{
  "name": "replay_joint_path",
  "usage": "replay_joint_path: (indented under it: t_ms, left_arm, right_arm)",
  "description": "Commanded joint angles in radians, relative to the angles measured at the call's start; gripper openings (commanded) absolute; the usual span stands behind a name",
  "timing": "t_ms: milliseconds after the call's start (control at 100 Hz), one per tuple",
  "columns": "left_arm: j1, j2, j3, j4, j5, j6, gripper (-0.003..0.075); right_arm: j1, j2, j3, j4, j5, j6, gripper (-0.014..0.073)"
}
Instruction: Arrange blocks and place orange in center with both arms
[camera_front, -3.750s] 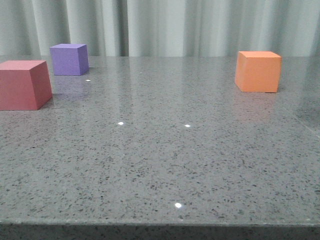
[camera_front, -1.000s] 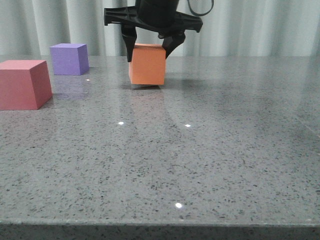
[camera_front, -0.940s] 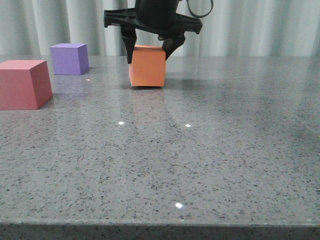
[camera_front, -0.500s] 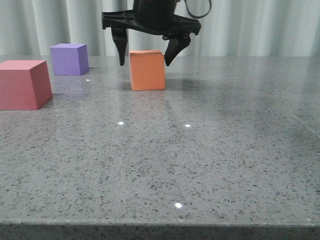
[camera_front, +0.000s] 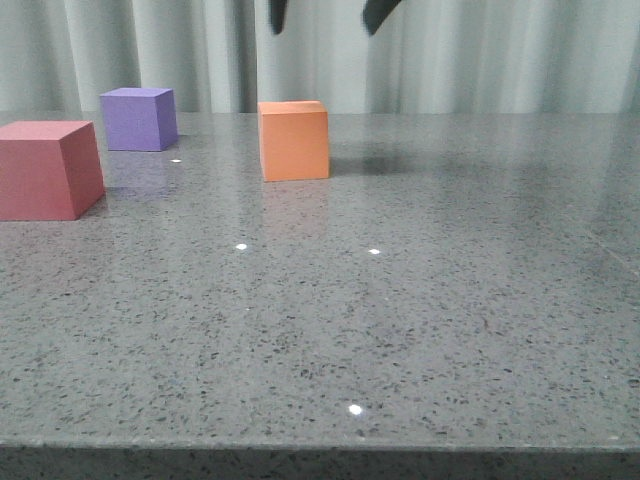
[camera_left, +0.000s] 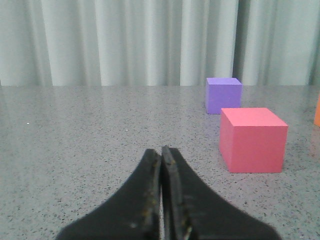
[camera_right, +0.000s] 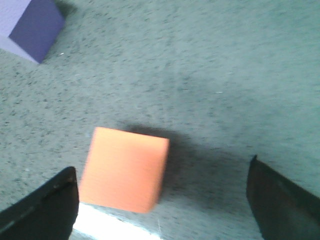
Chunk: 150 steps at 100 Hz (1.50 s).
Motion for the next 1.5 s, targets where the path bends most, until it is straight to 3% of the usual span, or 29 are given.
replay_joint_path:
  t_ms: [0, 250, 830, 1060, 1250, 1490]
  left_arm:
    - [0.000, -0.036, 0.042, -0.001, -0.078, -0.003, -0.0020]
    - [0.000, -0.036, 0.042, -0.001, -0.078, -0.003, -0.0020]
    - [0.000, -0.036, 0.042, -0.001, -0.078, -0.003, -0.0020]
    - [0.000, -0.036, 0.042, -0.001, -0.078, -0.003, -0.0020]
    - [0.000, -0.036, 0.042, -0.001, -0.078, -0.003, -0.0020]
    - [0.000, -0.036, 0.042, -0.001, -0.078, -0.003, -0.0020]
  right_arm:
    - [-0.041, -0.095, -0.032, 0.009, -0.005, -0.051, 0.0663]
    - [-0.156, -0.217, 0.133, 0.011, -0.028, -0.099, 0.0663]
    - [-0.494, -0.871, 1.112, 0.011, -0.406, -0.099, 0.0663]
    - [-0.504, -1.188, 1.404, 0.012, -0.540, -0.099, 0.0663]
    - [-0.504, -1.405, 1.611, -0.001, -0.746, -0.099, 0.0663]
    - [-0.504, -1.483, 1.774, -0.047, -1.025, -0.099, 0.0663]
